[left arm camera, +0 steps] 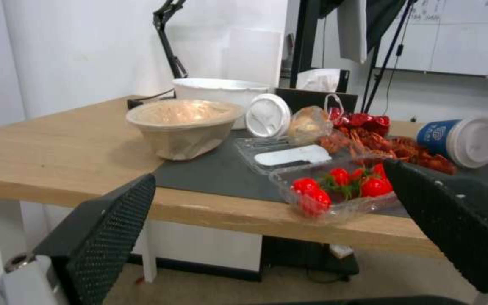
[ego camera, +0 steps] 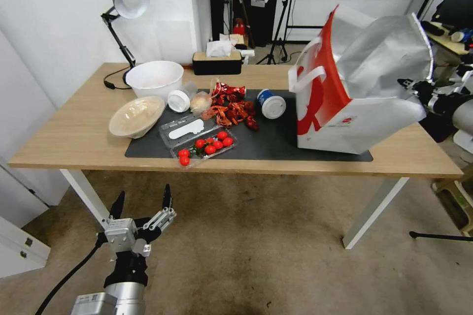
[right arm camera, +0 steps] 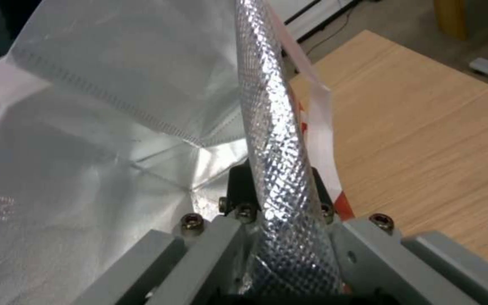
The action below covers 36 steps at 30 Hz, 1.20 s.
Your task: Pick up the food delivery bag from the floor and place it on the table.
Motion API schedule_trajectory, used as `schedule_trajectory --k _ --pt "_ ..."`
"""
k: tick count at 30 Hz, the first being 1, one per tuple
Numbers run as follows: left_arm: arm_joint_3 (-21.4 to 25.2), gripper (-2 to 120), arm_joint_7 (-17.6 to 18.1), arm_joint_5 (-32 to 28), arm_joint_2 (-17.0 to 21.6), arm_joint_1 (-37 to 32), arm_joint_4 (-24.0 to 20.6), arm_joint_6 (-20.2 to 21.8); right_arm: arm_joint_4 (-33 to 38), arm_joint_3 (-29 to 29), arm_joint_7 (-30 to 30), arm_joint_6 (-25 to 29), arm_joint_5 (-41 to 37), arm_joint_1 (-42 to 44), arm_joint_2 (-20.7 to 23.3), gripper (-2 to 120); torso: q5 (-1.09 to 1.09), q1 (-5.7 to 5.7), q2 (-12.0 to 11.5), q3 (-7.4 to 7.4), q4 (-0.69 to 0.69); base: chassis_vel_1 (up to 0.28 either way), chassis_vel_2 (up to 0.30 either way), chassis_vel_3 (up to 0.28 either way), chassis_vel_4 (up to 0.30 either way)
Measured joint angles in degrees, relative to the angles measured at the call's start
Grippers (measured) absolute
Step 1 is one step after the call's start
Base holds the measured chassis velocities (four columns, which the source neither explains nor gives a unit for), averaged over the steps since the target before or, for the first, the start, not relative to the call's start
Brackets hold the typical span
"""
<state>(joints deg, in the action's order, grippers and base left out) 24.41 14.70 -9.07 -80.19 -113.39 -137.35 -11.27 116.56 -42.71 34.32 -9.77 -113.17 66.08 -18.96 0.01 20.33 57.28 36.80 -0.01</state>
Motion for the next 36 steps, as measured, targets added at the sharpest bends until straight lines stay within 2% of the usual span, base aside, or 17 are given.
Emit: schedule_trajectory --k 20,22,23,25,28,30,31,34,36 --pt "-0.5 100 0.0 1.2 -1.1 -1.3 -0.1 -0.9 -1.2 0.4 0.0 -0.4 1.2 0.3 -0.2 0 -0.01 0.00 0.0 0.00 0.00 0.000 0.000 0.000 0.000" --pt "-0.4 100 0.0 1.2 -1.0 -1.4 -0.1 -0.9 -1.3 0.5 -0.3 -0.4 1.5 0.3 -0.2 8 -0.01 0.00 0.0 0.00 0.00 0.000 0.000 0.000 0.000" --pt "-0.4 100 0.0 1.2 -1.0 -1.4 -0.1 -0.9 -1.3 0.5 -0.3 -0.4 1.5 0.3 -0.2 8 -0.01 0.00 0.0 0.00 0.00 0.000 0.000 0.000 0.000" --pt "-0.3 100 0.0 1.3 -0.9 -1.5 -0.1 -1.3 -1.5 0.7 -0.6 -0.3 2.2 0.0 -0.2 19 -0.01 0.00 0.0 0.00 0.00 0.000 0.000 0.000 0.000" --pt "-0.4 100 0.0 1.4 -0.9 -1.8 -0.4 -1.5 -1.6 0.9 -1.2 -0.2 3.0 -0.2 -0.2 28 -0.01 0.00 0.0 0.00 0.00 0.000 0.000 0.000 0.000" --pt "-0.5 100 0.0 1.5 -0.8 -1.9 -0.6 -1.5 -2.2 2.1 -3.3 0.8 6.4 -1.0 -0.2 40 -0.01 0.00 0.0 0.00 0.00 0.000 0.000 0.000 0.000" --pt "-0.5 100 0.0 1.5 -0.8 -1.9 -0.6 -1.5 -2.2 2.1 -3.3 0.8 6.4 -1.0 -0.2 40 -0.01 0.00 0.0 0.00 0.00 0.000 0.000 0.000 0.000" --pt "-0.2 100 0.1 1.2 -0.3 -1.9 -0.7 -1.5 -2.9 3.6 -5.8 1.7 11.1 -2.0 0.0 53 -0.01 0.00 0.0 0.00 0.00 0.000 0.000 0.000 0.000" --pt "-0.2 100 0.1 1.1 -0.2 -1.8 -0.7 -1.5 -3.1 4.1 -6.2 1.9 12.2 -2.4 -0.1 57 -0.01 0.00 0.0 0.00 0.00 0.000 0.000 0.000 0.000"
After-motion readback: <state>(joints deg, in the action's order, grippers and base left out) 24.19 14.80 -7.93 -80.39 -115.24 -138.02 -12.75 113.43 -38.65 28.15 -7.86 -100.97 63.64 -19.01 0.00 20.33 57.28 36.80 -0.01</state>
